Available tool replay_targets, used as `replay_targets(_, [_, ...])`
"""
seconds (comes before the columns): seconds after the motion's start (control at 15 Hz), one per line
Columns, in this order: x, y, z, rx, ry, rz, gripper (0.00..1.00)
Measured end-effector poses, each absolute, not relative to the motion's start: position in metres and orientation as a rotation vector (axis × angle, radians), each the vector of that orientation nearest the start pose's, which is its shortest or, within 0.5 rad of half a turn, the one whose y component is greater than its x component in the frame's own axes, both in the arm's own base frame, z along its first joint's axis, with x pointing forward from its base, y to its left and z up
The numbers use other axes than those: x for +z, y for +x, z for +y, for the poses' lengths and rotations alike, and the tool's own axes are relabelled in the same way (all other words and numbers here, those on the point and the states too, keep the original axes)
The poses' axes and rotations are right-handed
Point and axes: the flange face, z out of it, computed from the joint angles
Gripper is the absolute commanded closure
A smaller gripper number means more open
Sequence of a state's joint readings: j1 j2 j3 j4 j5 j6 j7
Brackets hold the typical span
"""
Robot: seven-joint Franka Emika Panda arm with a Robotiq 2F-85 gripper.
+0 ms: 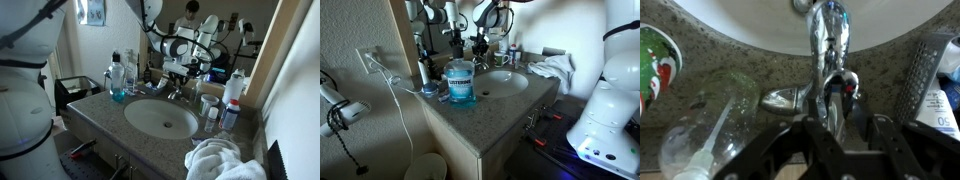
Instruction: Open the tap and then close it
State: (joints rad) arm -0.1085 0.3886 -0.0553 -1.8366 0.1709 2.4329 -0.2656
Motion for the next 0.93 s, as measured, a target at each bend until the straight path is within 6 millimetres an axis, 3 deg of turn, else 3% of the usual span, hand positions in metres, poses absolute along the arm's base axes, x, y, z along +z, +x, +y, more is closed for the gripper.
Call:
replay_targets(0.13, [0.3419, 0.6523, -0.1045, -0.357, -3.071, 0.008, 0.99])
replay_targets(0.27, [0.3433, 0.6532, -0.1047, -0.361, -3.074, 0.003, 0.95])
replay_targets(0.93, [0.3447, 0.657, -0.0969, -0.325, -3.106, 0.006, 0.95])
